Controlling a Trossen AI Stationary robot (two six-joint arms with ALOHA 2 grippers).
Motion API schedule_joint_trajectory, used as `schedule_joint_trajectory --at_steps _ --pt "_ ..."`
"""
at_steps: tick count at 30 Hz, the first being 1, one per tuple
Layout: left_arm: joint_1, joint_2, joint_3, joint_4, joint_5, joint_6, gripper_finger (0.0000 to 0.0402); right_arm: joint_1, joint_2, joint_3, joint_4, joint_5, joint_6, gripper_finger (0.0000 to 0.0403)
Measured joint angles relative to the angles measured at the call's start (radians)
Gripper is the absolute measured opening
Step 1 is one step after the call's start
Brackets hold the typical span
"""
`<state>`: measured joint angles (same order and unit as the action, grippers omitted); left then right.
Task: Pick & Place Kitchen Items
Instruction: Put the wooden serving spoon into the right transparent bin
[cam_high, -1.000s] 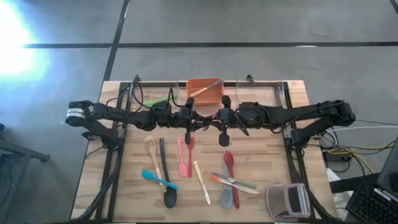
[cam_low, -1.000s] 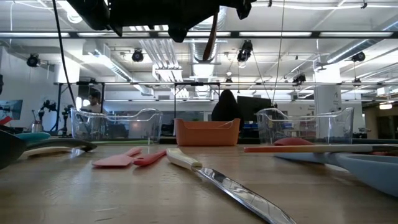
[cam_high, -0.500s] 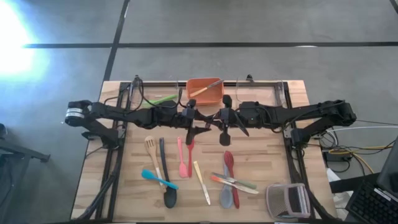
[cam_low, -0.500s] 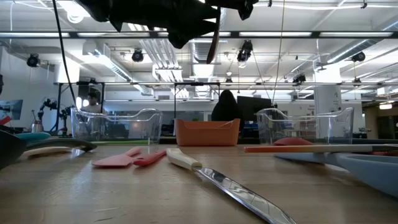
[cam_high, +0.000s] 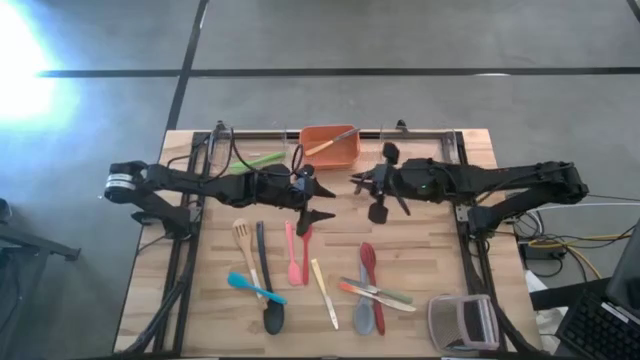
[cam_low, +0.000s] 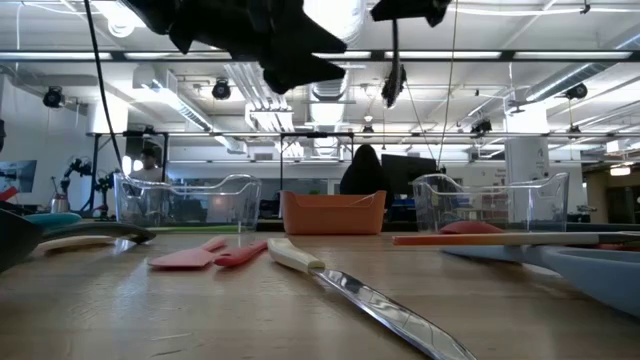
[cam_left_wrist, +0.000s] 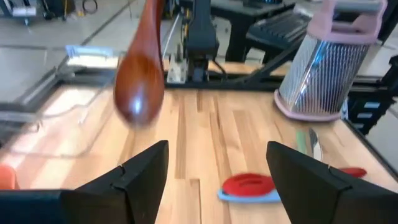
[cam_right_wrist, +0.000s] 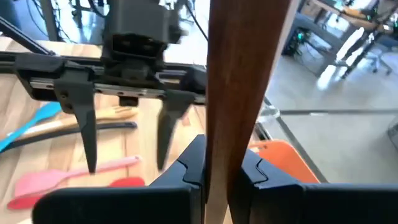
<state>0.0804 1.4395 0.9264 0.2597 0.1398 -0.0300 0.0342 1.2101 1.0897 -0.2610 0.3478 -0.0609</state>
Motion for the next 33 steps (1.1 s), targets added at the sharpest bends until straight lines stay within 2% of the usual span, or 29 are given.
schedule_joint_trajectory --at_steps 4,12,18,26,33 --pt "-0.011 0.000 -0.006 -0.057 -0.002 -0.005 0.0269 -0.022 -0.070 0.000 -0.103 0.031 0.033 0.0023" --pt "-0.062 -0.032 -0.057 -0.066 -0.023 -0.049 0.0268 -0.117 -0.174 0.000 -0.295 0.058 0.080 0.0023" --pt "-0.113 -0.099 -0.139 -0.029 -0.183 -0.058 0.0268 -0.241 -0.195 0.005 -0.428 0.059 0.106 0.0023" --pt "-0.125 -0.194 -0.246 0.028 -0.210 -0.100 0.0268 -0.434 -0.146 0.094 -0.580 0.020 0.096 0.0023" --pt "-0.124 -0.260 -0.317 0.080 -0.213 -0.106 0.0268 -0.577 -0.015 0.231 -0.695 -0.013 0.045 0.0023"
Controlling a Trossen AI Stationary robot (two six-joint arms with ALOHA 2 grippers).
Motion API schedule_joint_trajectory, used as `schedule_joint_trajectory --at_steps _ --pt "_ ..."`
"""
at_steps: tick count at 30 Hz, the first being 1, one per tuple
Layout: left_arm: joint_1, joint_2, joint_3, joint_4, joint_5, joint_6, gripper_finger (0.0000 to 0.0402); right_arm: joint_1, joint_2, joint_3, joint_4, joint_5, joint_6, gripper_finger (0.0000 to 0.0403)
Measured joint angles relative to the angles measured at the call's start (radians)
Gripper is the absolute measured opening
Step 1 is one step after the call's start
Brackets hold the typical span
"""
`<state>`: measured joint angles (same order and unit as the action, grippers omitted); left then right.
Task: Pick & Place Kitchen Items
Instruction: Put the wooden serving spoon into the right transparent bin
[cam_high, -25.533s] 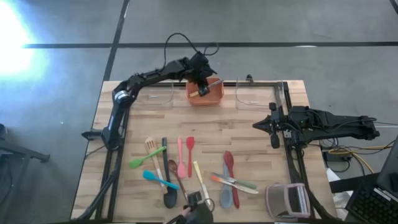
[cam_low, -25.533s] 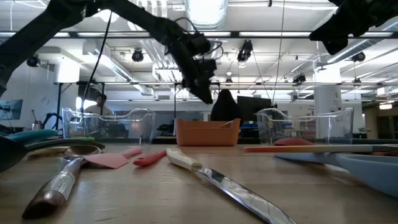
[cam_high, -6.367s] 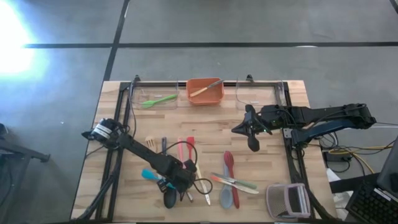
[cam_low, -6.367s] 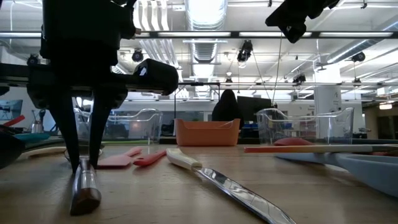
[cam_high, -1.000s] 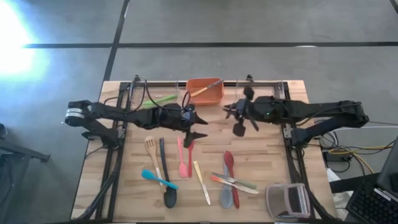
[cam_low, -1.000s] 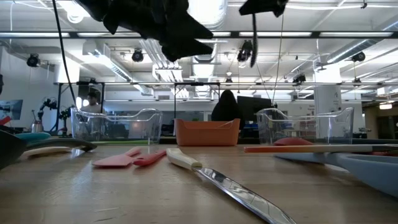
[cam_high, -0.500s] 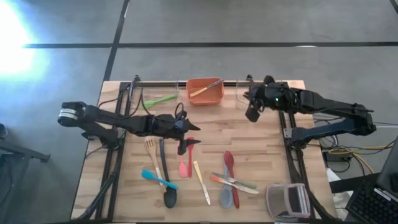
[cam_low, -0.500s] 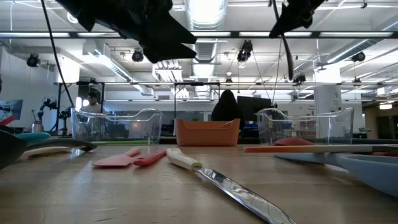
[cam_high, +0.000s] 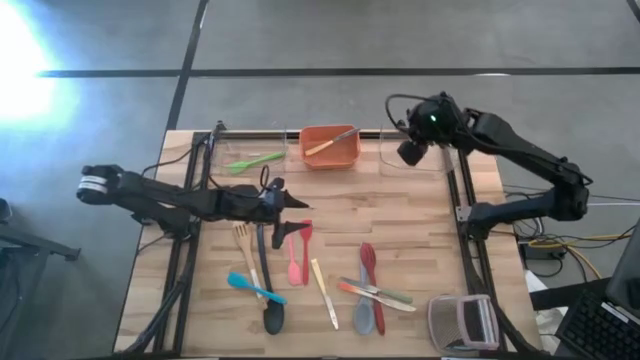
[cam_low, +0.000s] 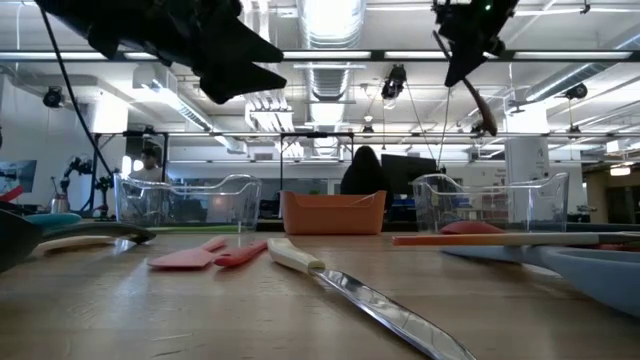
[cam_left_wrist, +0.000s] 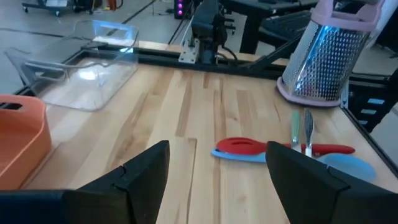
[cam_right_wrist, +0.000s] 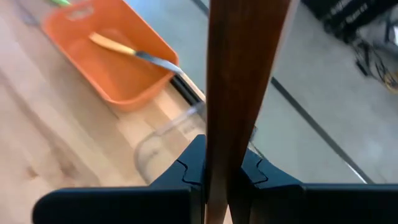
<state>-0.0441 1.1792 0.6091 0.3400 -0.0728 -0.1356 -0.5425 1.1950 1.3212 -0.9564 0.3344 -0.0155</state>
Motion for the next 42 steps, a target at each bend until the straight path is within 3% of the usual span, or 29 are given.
schedule_joint_trajectory --at_steps 20,42 --pt "0.000 -0.019 -0.028 -0.004 0.000 -0.022 0.0268 -0.195 0.409 0.197 -0.290 -0.029 0.056 0.0022" --pt "0.000 -0.019 -0.028 -0.004 0.001 -0.018 0.0268 -0.227 0.477 0.198 -0.329 -0.021 0.110 0.0022"
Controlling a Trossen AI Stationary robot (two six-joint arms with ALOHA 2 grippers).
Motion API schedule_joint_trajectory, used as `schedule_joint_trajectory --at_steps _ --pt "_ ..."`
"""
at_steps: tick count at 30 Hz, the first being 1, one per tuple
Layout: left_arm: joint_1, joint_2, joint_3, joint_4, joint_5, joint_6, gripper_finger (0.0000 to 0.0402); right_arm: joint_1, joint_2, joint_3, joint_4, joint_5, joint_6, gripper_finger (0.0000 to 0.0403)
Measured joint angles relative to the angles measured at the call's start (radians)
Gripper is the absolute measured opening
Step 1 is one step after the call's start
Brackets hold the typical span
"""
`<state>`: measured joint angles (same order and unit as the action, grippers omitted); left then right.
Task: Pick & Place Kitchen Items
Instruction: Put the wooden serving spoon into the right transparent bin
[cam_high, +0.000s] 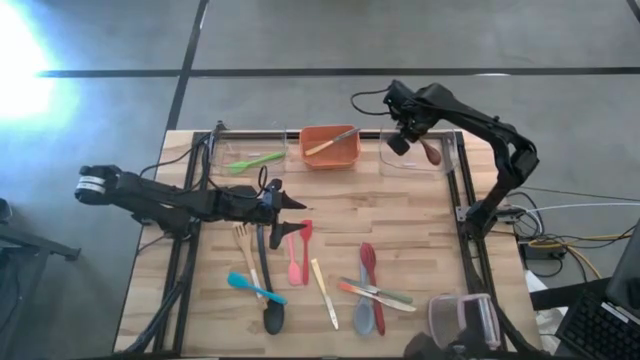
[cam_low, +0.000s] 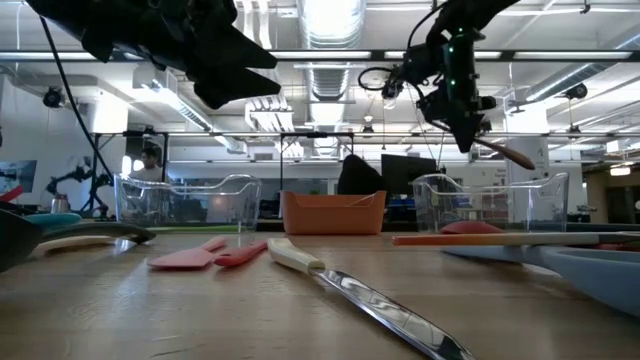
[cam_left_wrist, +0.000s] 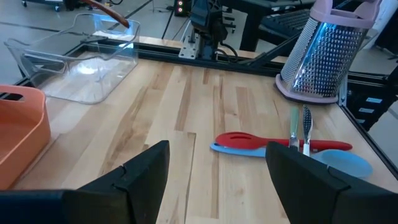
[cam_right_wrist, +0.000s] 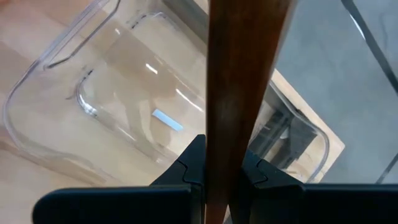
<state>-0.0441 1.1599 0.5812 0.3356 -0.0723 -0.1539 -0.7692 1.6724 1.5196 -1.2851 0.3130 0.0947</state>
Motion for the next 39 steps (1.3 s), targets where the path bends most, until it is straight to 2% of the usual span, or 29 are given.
schedule_joint_trajectory --at_steps 16,21,29,34,39 --pt "0.000 0.000 0.000 0.000 0.000 0.000 0.0268 0.065 -0.017 -0.002 -0.051 0.007 0.147 0.0022" --pt "0.000 0.000 0.000 0.000 0.000 0.000 0.0268 0.094 -0.017 -0.009 0.022 0.155 0.150 0.0022" --pt "0.000 0.000 0.000 -0.003 0.001 0.000 0.0268 0.116 -0.016 -0.075 0.231 0.187 0.190 0.0022" --pt "0.000 0.000 0.000 -0.022 0.001 0.000 0.0268 0.122 -0.016 -0.143 0.318 0.309 0.236 0.0022" --pt "0.000 0.000 0.000 -0.025 0.001 0.000 0.0268 0.122 -0.016 -0.212 0.421 0.352 0.243 0.0022"
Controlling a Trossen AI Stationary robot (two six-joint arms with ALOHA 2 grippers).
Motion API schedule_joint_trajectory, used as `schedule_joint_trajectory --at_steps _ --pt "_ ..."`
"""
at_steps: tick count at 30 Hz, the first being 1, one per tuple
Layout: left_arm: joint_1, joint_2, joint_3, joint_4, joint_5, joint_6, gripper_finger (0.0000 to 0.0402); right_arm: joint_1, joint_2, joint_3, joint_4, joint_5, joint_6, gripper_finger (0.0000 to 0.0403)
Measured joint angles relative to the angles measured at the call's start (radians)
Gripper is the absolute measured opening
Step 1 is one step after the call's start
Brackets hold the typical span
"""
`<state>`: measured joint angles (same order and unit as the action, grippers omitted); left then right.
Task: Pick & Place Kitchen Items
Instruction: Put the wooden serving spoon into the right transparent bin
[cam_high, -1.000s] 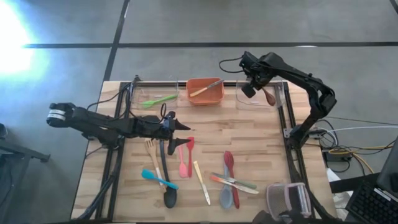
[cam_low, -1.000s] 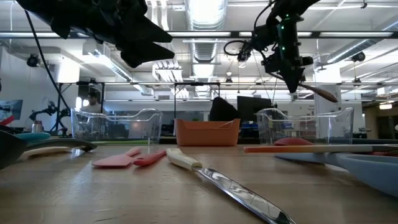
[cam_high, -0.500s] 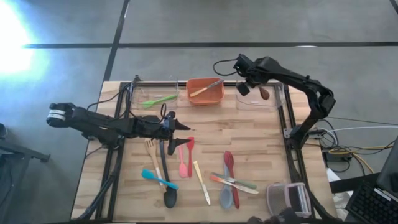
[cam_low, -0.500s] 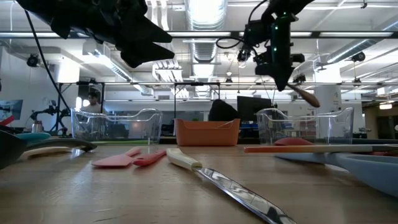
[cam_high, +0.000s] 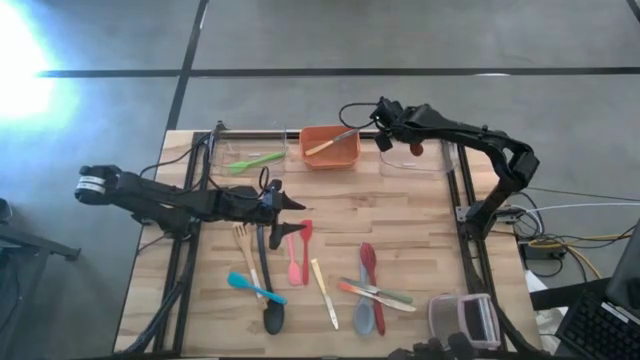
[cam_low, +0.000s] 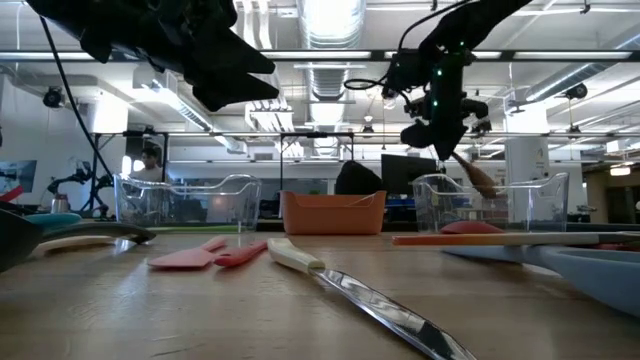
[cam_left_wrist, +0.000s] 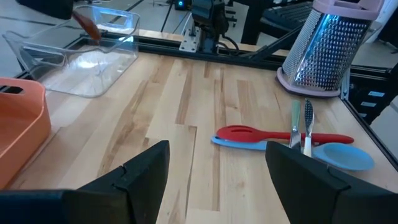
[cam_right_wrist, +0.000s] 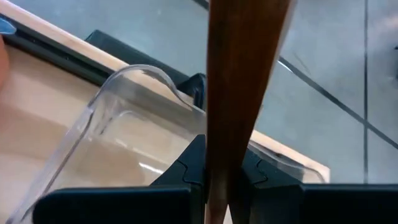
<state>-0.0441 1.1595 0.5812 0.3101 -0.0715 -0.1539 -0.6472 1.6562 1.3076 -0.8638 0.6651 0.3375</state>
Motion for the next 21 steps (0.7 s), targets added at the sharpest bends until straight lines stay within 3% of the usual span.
schedule_joint_trajectory --at_steps 5,21 --pt "0.000 0.000 0.000 -0.006 0.000 0.000 0.0268 0.000 0.000 -0.073 0.133 0.001 -0.018 0.0022" --pt "0.000 0.000 0.000 -0.015 0.000 0.000 0.0268 -0.001 -0.005 -0.240 0.322 -0.003 -0.069 0.0022"
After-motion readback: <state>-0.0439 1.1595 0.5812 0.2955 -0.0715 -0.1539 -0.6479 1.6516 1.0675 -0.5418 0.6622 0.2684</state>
